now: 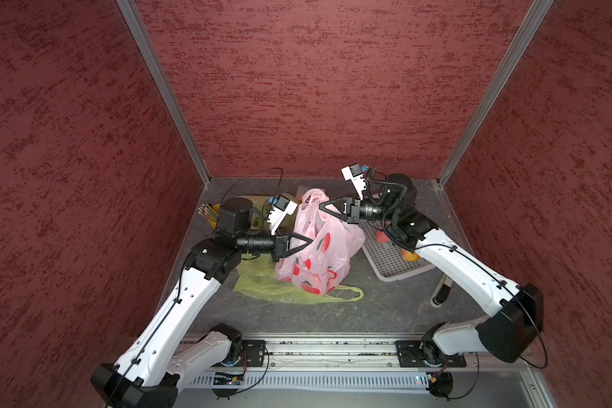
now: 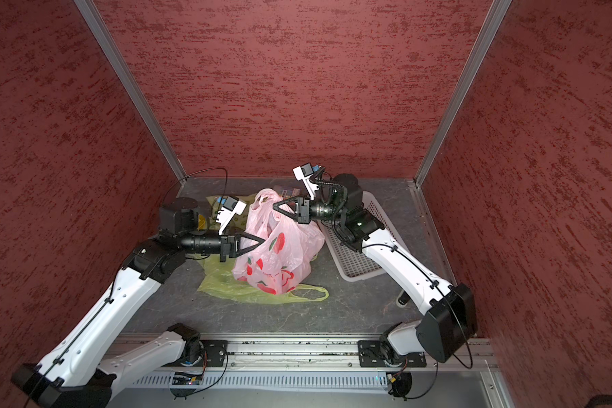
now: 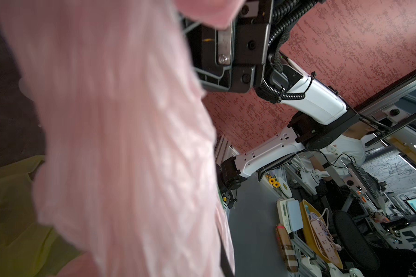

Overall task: Place the peach into a plastic bag & tie a knot
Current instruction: Cross the plastic bag with the plastic bag.

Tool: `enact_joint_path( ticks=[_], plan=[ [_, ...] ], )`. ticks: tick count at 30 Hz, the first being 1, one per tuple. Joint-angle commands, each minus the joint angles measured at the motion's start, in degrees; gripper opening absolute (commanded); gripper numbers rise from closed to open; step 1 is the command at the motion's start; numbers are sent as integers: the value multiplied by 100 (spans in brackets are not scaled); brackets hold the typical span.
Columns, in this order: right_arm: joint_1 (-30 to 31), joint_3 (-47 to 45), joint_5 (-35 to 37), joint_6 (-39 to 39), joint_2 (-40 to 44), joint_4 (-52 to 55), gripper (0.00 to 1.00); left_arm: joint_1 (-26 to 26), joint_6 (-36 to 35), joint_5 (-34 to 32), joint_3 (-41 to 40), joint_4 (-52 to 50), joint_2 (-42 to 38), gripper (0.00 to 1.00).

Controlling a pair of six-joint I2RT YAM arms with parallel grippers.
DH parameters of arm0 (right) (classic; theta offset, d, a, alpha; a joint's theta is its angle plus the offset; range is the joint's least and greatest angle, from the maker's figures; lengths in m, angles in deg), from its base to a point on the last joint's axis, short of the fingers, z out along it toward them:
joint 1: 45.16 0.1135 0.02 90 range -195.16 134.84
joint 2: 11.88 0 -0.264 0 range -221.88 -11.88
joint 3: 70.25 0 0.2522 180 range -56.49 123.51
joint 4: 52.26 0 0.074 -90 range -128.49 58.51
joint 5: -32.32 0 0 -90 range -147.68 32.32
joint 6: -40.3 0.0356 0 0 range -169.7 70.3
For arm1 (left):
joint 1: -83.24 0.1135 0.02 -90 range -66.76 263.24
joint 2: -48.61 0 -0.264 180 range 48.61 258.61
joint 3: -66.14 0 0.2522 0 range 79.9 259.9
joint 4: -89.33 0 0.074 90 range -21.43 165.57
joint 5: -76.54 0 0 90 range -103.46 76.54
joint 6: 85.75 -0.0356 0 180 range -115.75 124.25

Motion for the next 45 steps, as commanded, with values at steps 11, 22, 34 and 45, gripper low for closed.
enact_joint_path(
  ticks=[11,22,34,45],
  plan=[
    [-68,-150,188,93,231,-348,9,29,445,494,-113,640,-66,0],
    [-68,-520,1293,744,230,-1313,0,-624,639,122,-278,1231,192,0],
    [116,-1088,1395,2243,42,-3378,0,-1113,610,-560,-306,1839,613,0],
    [207,-1274,956,3854,-412,-5638,0,-1147,834,-1373,-751,2666,488,39]
  ],
)
